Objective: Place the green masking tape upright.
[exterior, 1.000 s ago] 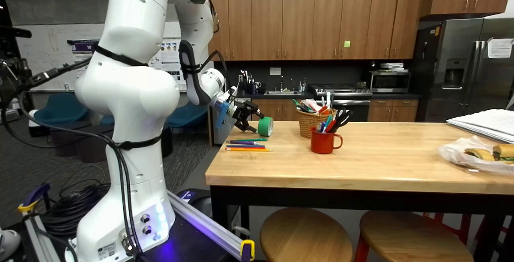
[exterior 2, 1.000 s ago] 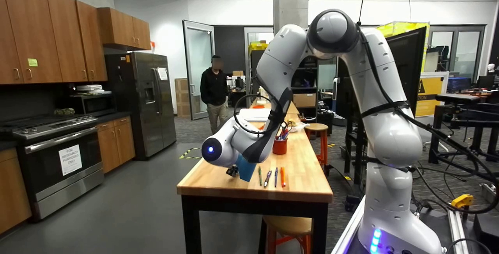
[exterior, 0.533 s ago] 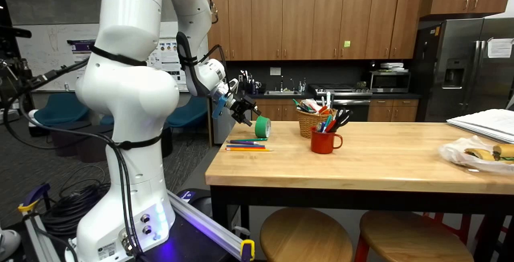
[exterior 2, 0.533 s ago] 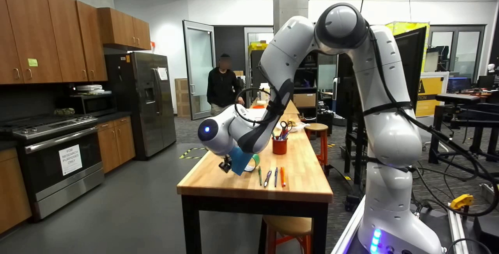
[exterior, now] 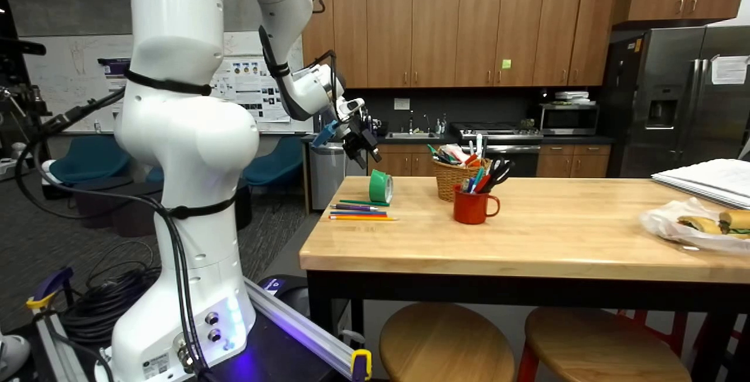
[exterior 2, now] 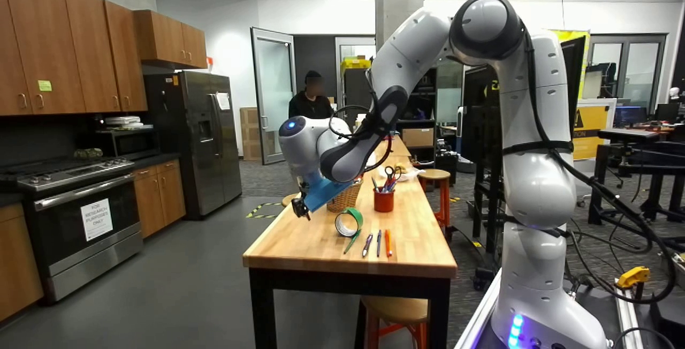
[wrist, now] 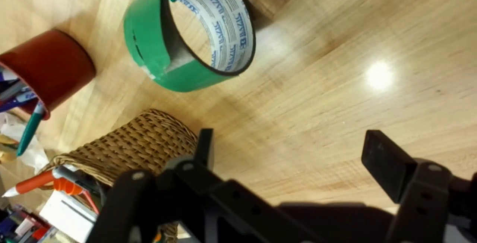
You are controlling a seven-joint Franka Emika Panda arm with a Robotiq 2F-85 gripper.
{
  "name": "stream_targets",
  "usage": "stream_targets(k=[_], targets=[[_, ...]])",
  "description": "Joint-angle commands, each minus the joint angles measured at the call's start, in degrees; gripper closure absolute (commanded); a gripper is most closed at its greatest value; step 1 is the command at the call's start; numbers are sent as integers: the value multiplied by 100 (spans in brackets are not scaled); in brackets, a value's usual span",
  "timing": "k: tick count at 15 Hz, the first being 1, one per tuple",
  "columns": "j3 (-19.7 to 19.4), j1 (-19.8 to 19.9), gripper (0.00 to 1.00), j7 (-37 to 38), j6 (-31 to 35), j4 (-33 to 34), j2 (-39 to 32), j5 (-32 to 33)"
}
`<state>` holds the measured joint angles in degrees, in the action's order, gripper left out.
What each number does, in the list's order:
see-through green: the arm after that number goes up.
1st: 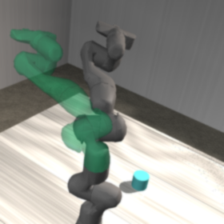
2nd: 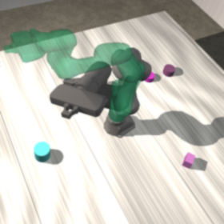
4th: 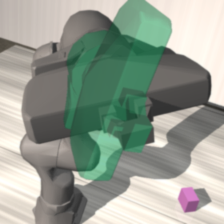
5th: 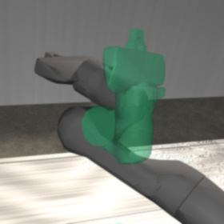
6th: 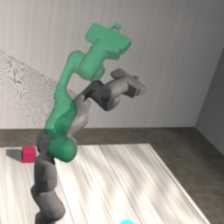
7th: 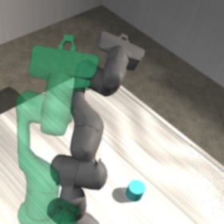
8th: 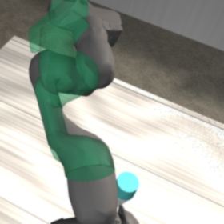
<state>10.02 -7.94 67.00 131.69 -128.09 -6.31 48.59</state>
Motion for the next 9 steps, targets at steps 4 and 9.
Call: stream_targets(k=[4,9], targets=[[-346,204,15,-1378,281,-300,565,-1627],[-481,289,56,-2579,228,-761,1030,-2659]])
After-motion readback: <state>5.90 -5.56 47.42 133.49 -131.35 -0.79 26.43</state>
